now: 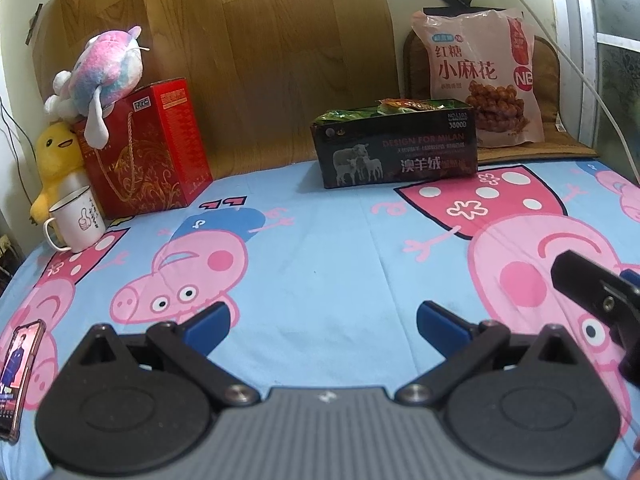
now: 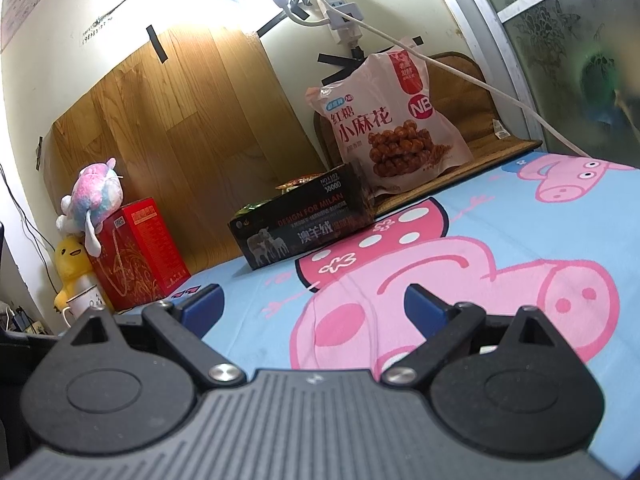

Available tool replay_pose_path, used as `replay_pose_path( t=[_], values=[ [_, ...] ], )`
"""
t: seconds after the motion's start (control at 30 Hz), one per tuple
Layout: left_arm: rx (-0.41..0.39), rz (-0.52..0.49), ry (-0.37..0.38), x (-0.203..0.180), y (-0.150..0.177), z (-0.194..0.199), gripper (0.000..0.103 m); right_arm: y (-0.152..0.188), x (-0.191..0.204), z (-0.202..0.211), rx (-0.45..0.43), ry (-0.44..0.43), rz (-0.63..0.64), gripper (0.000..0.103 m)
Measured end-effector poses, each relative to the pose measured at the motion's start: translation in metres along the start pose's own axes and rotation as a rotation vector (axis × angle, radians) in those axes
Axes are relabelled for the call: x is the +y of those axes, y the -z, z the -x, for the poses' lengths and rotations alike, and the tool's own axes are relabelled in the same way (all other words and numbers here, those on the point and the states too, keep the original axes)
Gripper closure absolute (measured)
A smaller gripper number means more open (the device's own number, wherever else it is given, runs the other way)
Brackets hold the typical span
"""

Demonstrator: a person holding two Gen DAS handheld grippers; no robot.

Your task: Organize snacks

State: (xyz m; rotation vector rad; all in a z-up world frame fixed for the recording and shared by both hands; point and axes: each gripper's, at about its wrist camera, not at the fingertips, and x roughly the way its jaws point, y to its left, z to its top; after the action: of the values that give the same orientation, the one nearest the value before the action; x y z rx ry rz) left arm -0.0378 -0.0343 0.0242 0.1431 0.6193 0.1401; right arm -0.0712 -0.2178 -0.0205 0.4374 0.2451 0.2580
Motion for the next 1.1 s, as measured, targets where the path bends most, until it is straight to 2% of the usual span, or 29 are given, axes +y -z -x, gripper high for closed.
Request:
replay_pose_path(
  t=[1.1],
  values=[
    [0.013, 0.001, 0.017, -0.0004, 0.0016, -0.0035, 0.0, 0.0019, 0.0006, -0.0013, 0.007, 0.001, -0.001, 0.005]
  ],
)
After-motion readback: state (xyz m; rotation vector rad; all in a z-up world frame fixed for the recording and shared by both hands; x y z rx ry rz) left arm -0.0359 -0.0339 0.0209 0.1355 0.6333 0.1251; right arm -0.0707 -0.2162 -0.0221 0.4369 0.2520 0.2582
